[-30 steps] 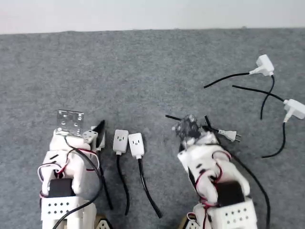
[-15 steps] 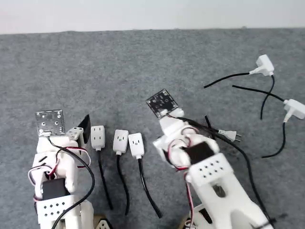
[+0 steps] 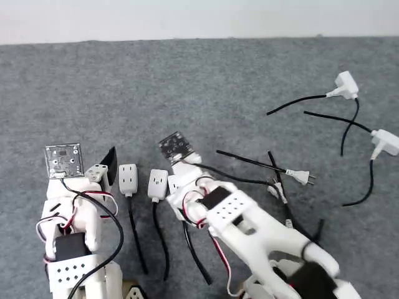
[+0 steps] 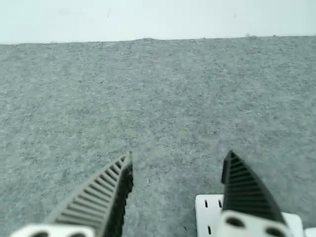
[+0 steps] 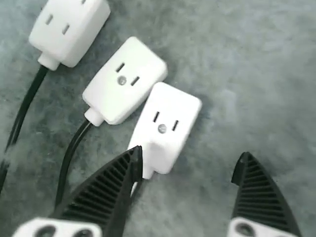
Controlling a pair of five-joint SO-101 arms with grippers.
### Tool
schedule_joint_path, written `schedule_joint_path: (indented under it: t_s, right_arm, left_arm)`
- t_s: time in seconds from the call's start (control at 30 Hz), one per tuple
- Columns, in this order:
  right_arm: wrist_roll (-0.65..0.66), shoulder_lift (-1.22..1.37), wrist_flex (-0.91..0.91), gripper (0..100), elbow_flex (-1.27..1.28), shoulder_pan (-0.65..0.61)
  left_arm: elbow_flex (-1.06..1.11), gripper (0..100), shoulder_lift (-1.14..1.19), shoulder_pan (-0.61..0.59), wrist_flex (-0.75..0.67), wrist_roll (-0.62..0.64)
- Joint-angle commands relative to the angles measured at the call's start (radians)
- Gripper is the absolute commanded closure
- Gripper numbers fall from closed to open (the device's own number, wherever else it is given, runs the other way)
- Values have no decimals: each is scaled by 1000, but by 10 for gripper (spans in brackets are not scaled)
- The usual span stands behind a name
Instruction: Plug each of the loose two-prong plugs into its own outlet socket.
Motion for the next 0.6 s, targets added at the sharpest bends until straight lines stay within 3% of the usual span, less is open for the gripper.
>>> schedule_joint_path:
  t_s: [0.0,0.57]
  right_arm:
    - [-52,64,-85,709,-52,-21]
    - [-74,119,-139,747,-54,-42]
  left_arm:
    - [-18,722,-12,-8,-34,9]
    - [-18,722,-12,-8,-34,8]
